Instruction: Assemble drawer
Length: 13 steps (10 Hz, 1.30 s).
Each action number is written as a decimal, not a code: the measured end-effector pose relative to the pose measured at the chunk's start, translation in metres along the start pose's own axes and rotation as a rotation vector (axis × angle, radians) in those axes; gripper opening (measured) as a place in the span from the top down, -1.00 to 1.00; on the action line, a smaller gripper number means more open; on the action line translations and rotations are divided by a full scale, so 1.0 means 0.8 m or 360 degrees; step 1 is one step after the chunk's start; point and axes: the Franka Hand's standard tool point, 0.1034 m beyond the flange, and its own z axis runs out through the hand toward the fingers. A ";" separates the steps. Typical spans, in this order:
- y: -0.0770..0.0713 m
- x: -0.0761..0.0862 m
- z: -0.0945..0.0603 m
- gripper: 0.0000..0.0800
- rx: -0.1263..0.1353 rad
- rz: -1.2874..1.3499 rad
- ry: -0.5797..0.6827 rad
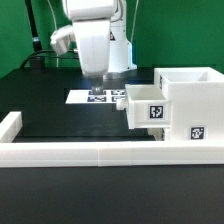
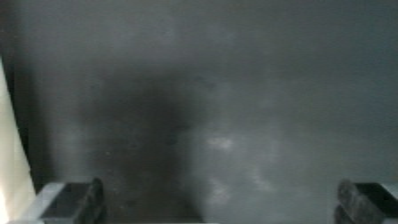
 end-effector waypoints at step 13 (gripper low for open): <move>0.010 0.103 0.034 -0.62 0.0031 0.0269 0.0086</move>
Offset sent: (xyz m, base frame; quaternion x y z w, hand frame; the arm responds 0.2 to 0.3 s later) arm 0.0117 0.0371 -0.0053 -0.0011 0.0147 0.0607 0.9980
